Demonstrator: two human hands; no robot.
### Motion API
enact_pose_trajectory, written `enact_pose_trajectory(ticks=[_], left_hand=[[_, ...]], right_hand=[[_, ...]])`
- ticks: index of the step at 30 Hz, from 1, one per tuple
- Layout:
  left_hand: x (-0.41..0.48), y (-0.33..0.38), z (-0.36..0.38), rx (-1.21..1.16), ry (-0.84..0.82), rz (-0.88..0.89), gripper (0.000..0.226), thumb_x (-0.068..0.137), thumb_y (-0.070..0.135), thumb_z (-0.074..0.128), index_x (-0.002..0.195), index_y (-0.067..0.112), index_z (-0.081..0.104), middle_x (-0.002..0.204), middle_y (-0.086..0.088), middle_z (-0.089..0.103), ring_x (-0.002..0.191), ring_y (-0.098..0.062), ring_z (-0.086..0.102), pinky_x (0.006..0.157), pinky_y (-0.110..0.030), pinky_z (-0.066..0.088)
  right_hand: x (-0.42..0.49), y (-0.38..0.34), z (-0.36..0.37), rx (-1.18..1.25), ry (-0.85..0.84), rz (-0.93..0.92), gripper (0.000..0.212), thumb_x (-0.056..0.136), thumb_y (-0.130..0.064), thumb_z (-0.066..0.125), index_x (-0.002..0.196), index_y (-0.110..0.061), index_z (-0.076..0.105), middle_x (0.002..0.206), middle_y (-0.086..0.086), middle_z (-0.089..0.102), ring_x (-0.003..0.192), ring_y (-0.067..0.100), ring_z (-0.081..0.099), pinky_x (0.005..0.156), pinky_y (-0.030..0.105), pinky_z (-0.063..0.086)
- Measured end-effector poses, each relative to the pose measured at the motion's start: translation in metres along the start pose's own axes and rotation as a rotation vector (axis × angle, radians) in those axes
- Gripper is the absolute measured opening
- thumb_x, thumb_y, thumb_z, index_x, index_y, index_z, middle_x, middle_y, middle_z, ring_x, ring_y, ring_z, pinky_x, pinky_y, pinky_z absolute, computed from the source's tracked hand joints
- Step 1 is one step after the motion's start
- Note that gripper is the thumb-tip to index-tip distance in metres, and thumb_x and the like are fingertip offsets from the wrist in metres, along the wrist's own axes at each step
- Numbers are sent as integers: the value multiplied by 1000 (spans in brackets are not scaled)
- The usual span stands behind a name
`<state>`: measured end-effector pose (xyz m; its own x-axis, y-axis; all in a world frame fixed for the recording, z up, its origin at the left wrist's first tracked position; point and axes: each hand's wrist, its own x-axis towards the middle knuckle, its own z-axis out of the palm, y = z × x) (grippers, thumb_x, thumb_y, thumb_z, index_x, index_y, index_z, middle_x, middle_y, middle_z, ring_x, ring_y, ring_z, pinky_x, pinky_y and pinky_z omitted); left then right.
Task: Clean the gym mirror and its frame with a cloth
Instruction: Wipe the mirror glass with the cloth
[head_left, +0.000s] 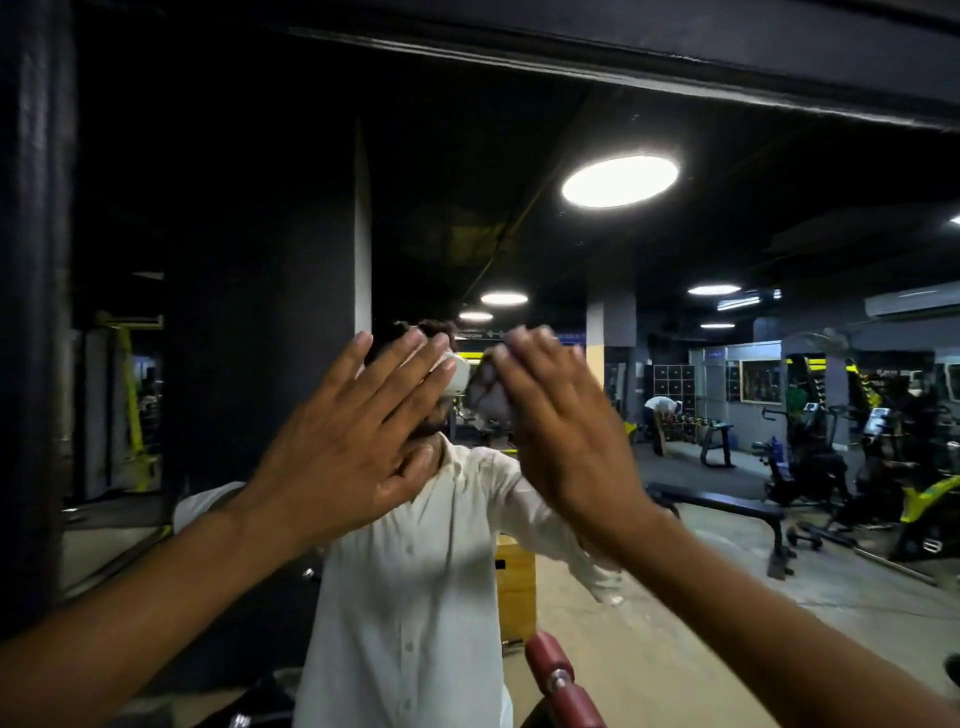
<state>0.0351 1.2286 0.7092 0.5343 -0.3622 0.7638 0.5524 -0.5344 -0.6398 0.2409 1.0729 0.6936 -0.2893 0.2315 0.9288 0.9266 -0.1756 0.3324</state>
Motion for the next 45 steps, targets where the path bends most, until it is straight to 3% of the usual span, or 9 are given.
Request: enact_pose_trajectory(ticks=[5, 8, 12, 19, 26, 33, 36, 40, 45], left_hand=[[-42, -46, -8, 65, -73, -36, 80, 107, 51, 44, 169, 6, 19, 177, -16, 12, 164, -33, 13, 128, -62, 24], [-67, -62, -14, 56, -110, -48, 81, 107, 52, 43, 169, 6, 16, 178, -14, 9, 165, -31, 11, 128, -61, 24], [-97, -95, -27, 80, -157, -42, 81, 108, 53, 39, 169, 6, 13, 178, -15, 7, 165, -32, 10, 128, -61, 25], [-138, -147, -36, 98, -144, -83, 78, 107, 50, 39, 169, 8, 18, 178, -13, 11, 165, -31, 12, 130, -59, 21], [-189, -165, -43, -38, -35, -267, 80, 105, 46, 46, 168, 4, 21, 177, -14, 13, 164, -33, 13, 129, -60, 22], [-240, -150, -37, -139, -26, -304, 80, 102, 43, 46, 167, 3, 22, 177, -16, 14, 164, -33, 14, 130, -59, 22], [-256, -142, -33, -145, -42, -277, 80, 103, 42, 47, 168, 3, 21, 177, -17, 13, 164, -33, 13, 131, -58, 20], [-278, -126, -33, -155, -72, -256, 81, 102, 41, 48, 168, 3, 20, 177, -17, 13, 164, -33, 13, 132, -57, 18], [-302, -101, -39, -140, -149, -193, 82, 101, 41, 49, 168, 4, 21, 177, -16, 14, 164, -33, 13, 133, -53, 16]], right_hand=[[79, -33, 11, 115, 240, 322, 58, 108, -8, 50, 164, -13, 33, 173, 9, 25, 163, 25, 12, 132, 51, 12], [61, -98, 39, 151, 147, 163, 68, 100, -1, 51, 164, -11, 31, 174, 10, 20, 163, 26, 8, 133, 44, 5], [36, -133, 51, 116, -30, -108, 78, 93, 6, 59, 164, -10, 31, 173, 13, 23, 163, 28, 12, 132, 49, 13], [136, -158, 58, 134, 163, 224, 59, 107, -7, 49, 163, -13, 34, 172, 10, 26, 162, 26, 14, 132, 50, 13], [87, -239, 86, 145, -94, -177, 69, 99, -4, 49, 165, -11, 30, 173, 12, 21, 163, 24, 8, 133, 47, 9], [160, -252, 96, 113, 130, 120, 59, 105, -5, 54, 162, -11, 38, 170, 11, 31, 162, 26, 17, 133, 45, 11], [129, -281, 109, 160, 82, 59, 60, 104, -9, 49, 163, -8, 34, 171, 11, 28, 162, 26, 14, 133, 45, 9], [25, -313, 119, 227, -67, 15, 78, 89, 14, 60, 161, -2, 34, 172, 12, 25, 162, 29, 16, 131, 54, 17], [-47, -304, 106, 91, -277, -299, 82, 87, 8, 71, 161, -5, 37, 171, 14, 28, 160, 31, 23, 128, 57, 24]])
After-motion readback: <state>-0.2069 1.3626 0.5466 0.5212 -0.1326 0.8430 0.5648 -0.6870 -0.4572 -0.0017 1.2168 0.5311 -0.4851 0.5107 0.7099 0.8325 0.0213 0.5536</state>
